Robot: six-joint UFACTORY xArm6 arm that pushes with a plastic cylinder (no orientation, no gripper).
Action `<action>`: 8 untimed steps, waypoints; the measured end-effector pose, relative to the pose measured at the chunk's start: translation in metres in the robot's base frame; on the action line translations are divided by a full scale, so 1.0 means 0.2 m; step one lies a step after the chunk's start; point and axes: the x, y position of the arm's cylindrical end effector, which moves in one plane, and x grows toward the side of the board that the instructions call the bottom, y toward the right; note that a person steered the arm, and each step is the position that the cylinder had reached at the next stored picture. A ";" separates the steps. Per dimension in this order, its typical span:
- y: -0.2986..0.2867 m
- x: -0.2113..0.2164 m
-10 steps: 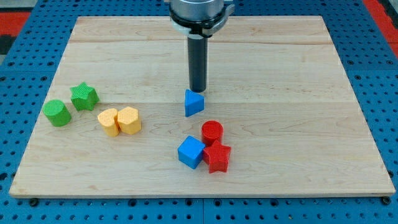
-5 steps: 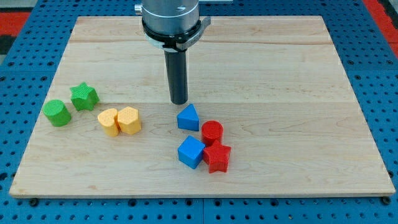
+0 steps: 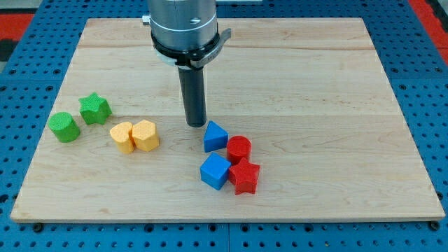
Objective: Drag the blue triangle to the left of the red circle
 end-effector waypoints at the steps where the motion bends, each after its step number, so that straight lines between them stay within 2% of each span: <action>1: 0.00 0.11; 2: 0.00 0.19; 4: 0.03 -0.02; 6: 0.18 0.04; 8: 0.18 0.09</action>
